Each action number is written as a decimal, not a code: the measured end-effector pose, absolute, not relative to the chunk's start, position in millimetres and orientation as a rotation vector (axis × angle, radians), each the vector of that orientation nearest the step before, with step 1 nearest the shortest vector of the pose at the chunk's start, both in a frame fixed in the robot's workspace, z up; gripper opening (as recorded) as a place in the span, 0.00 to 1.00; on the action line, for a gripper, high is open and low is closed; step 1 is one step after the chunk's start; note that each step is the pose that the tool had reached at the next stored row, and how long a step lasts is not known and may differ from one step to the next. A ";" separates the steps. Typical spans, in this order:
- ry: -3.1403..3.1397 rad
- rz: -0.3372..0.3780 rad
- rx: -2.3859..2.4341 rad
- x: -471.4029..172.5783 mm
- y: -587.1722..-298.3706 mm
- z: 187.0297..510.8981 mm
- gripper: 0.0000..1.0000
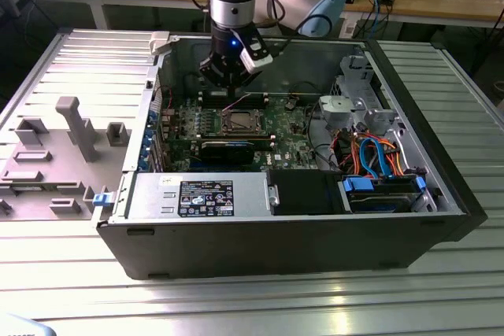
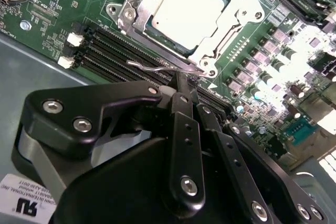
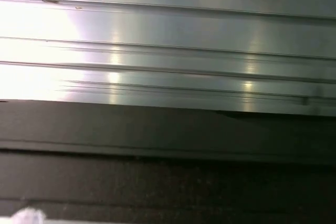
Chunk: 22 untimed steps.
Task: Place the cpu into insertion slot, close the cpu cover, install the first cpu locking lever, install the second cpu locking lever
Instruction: 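Install the first cpu locking lever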
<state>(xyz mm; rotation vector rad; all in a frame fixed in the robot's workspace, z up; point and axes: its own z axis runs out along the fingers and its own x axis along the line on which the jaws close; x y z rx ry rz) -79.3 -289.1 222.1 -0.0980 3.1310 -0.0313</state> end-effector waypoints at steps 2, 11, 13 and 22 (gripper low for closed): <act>3.131 -0.031 -0.098 -78.4 -288.7 220.2 0.11; 3.124 -0.055 -0.098 -81.8 -287.2 216.7 0.11; 3.124 -0.057 -0.098 -82.4 -287.3 216.7 0.11; 3.125 -0.057 -0.099 -75.0 -287.3 211.3 0.11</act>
